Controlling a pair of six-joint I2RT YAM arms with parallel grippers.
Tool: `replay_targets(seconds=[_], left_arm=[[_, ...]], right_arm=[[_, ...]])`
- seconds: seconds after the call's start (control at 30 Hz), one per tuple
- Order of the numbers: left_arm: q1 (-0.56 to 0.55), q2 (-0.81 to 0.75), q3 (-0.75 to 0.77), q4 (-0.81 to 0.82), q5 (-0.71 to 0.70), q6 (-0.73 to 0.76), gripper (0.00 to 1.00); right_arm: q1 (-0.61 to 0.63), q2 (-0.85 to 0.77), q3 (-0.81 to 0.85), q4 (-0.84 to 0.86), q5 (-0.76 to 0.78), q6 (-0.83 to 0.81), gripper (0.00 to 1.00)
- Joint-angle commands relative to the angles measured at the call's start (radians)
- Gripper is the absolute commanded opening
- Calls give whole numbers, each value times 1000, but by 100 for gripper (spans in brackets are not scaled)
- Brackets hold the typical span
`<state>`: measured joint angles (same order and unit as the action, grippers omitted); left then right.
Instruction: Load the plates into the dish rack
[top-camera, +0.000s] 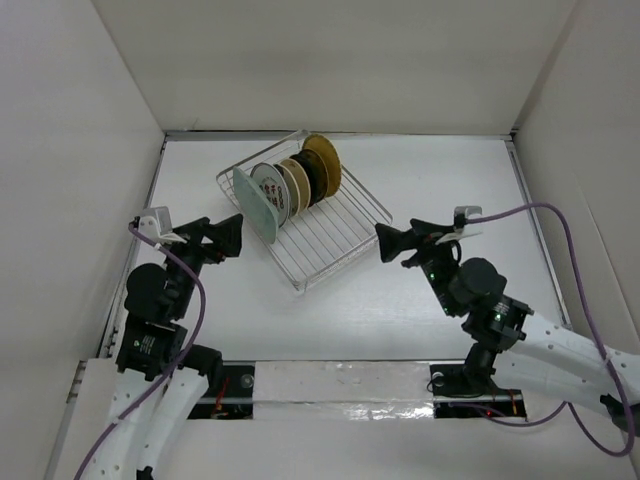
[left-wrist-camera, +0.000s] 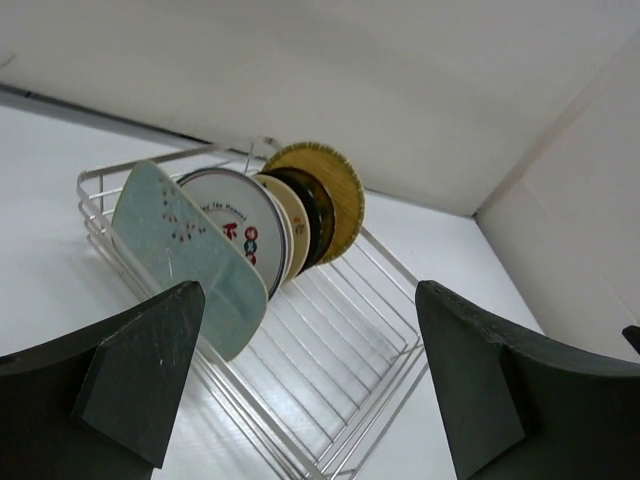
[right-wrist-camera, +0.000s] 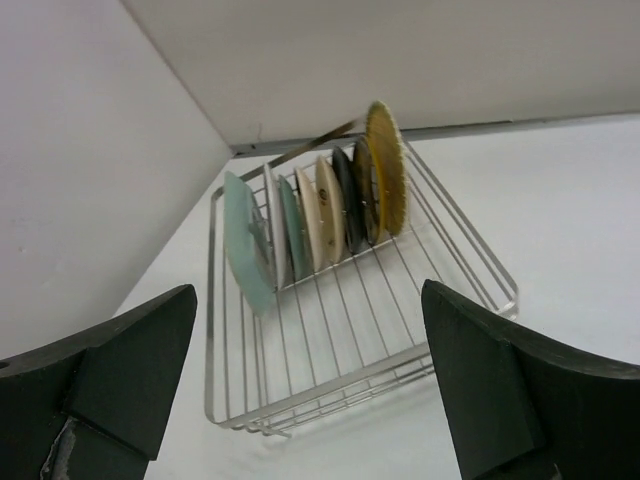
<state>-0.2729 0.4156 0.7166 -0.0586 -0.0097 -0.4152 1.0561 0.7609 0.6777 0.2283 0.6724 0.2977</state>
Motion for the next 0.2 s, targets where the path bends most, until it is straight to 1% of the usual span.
replay_targets(seconds=[0.0,0.03,0.1,0.17], left_arm=[[4,-38,-31,23,19,-4,86],[4,-41,-46,23,-13,-1,87],[4,-43,-58,25,-33,-4,87],[4,-29,-65,23,-42,-14,92]], right_arm=[[-47,-58,-62,22,-33,105,100],[-47,-60,-69,17,-46,118,100],[-61,-43,-75,8,-66,155,100],[-61,-17,-76,11,-88,179,100]])
